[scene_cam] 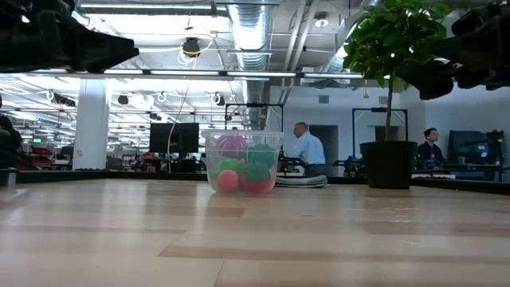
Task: Pick and placing Produce into tupperware
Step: Return to Home Position
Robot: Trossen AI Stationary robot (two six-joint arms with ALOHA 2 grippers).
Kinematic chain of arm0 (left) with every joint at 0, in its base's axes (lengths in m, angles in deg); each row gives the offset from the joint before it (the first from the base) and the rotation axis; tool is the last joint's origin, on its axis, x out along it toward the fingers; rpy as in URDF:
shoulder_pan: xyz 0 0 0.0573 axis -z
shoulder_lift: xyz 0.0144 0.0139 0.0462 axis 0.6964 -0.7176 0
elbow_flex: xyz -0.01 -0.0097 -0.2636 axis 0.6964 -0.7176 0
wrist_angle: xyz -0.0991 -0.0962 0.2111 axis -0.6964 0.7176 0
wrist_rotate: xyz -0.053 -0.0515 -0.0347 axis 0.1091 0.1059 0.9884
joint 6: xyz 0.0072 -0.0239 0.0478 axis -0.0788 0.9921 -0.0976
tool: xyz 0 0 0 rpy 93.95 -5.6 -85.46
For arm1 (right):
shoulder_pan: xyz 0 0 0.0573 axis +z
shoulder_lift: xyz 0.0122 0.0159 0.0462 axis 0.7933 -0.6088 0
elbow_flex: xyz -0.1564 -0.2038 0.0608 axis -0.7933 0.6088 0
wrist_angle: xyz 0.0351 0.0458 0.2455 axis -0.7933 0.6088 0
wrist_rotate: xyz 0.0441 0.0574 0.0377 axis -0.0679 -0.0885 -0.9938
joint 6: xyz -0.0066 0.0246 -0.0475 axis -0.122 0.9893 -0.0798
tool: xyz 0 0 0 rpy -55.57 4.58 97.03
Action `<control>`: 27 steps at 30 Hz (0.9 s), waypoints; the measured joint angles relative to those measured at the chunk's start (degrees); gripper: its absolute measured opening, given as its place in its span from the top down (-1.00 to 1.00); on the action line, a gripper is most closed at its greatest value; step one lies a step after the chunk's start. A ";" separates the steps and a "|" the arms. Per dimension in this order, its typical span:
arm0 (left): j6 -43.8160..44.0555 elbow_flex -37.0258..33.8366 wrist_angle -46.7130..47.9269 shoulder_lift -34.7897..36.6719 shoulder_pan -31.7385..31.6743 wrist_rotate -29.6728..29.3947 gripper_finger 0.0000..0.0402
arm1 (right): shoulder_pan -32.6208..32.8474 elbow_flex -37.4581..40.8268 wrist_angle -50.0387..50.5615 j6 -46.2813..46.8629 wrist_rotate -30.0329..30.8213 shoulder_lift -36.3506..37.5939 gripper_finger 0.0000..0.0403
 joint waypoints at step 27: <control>10.37 0.00 8.44 -0.04 1.54 5.51 -0.40 | -1.75 0.07 0.20 1.73 1.41 0.00 -0.85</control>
